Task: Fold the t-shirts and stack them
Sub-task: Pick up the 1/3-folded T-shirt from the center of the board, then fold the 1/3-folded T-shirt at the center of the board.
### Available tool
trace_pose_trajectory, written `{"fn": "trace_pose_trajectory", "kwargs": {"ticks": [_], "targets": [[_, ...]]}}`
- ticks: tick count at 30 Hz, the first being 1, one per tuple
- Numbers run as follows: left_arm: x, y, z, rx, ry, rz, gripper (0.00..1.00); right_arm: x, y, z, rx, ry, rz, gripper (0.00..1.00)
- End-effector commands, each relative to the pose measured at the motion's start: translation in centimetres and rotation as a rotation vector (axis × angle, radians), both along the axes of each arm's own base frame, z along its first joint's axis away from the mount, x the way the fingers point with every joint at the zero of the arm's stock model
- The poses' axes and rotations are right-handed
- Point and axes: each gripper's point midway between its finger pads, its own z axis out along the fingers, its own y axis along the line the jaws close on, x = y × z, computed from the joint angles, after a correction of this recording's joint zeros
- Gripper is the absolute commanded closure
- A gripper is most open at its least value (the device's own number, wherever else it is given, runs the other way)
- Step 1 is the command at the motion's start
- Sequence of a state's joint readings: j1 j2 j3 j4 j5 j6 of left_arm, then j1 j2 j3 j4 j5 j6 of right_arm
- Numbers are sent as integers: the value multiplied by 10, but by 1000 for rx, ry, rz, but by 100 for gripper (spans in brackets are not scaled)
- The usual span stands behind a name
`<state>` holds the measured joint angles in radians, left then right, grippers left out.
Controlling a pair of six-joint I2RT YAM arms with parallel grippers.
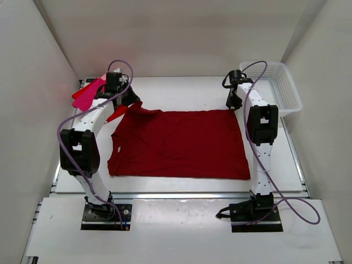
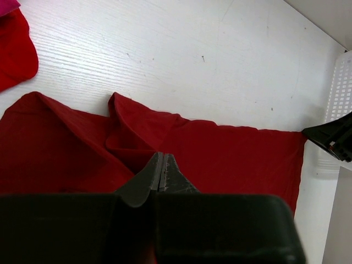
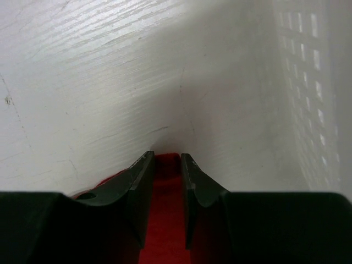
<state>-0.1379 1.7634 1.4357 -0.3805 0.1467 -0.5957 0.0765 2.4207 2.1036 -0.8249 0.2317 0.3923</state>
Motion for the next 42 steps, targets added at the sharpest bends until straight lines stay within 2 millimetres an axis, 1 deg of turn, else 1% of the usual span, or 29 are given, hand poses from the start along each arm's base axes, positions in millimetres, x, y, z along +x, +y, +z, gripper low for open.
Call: {"fn": "trace_pose_trajectory", "kwargs": {"ticks": [1,2,4,6,8,10,11,13,14,15,16,17,18,20,21,22,23,24,25,26,27,28,30,35,37,38,40,41,42], "targets": [[9,-5,21,-23,-59,-12,100,9,0,-2,5,-13,-11,77],[8,-4,21,-24,-56,-11,100,12,-1,0,13,-24,-14,77],[7,-6,22,-21,-58,-16,100,12,-1,-5,18,-17,-13,79],[7,-3,21,-19,-59,-12,100,12,-1,-5,9,-16,-17,91],[7,-4,20,-21,-55,-16,100,12,4,-4,16,-13,-18,100],[6,0,22,-28,-57,-6,100,16,7,13,0,-43,-8,100],[5,-4,25,-31,-62,-18,100,17,10,22,1,-58,-7,100],[4,-1,26,-34,-66,-10,100,15,8,38,-9,-74,-10,100],[2,-3,31,-36,-75,-14,100,13,7,51,-4,-85,-12,99],[-1,-3,28,-39,-66,-13,100,5,6,57,0,-65,-14,100],[-5,-4,34,-45,-78,-17,100,0,9,61,11,-50,-2,100],[-9,-1,28,-37,-67,-11,100,-6,7,64,5,-39,13,100],[-13,2,33,-38,-70,-8,100,-15,11,71,5,-30,42,100],[-21,4,34,-36,-69,-6,100,-30,11,68,27,-9,67,100],[-27,5,37,-39,-72,-10,100,-49,11,65,54,21,76,100],[-28,5,37,-35,-77,-7,100,-50,8,65,68,-1,72,99],[-32,6,35,-31,-69,-6,100,-67,6,58,98,12,73,100],[-38,5,33,-33,-62,-10,100,-87,1,57,116,28,64,100],[-39,7,32,-29,-63,-9,100,-100,-6,57,128,19,53,100],[-44,5,33,-40,-62,-11,100,-100,-5,59,138,-5,64,100],[-49,5,30,-36,-53,-13,100,-110,-7,55,133,9,72,100],[-50,4,34,-39,-65,-15,100,-117,-11,52,125,25,74,100],[-55,3,32,-37,-58,-18,100,-125,-12,47,130,46,67,100],[-69,11,32,-18,-49,-1,100,-124,-17,56,97,10,83,100],[-78,19,35,-21,-56,18,100,-129,-15,59,111,9,93,100],[-82,18,33,-18,-45,14,100,-133,-14,60,118,8,90,100],[-91,19,42,-15,-65,14,100,-135,-14,60,116,-9,92,100],[-96,19,48,-6,-77,14,100,-141,-13,54,122,10,85,100],[-102,22,46,5,-57,19,100,-141,-11,54,132,7,95,99]]}}
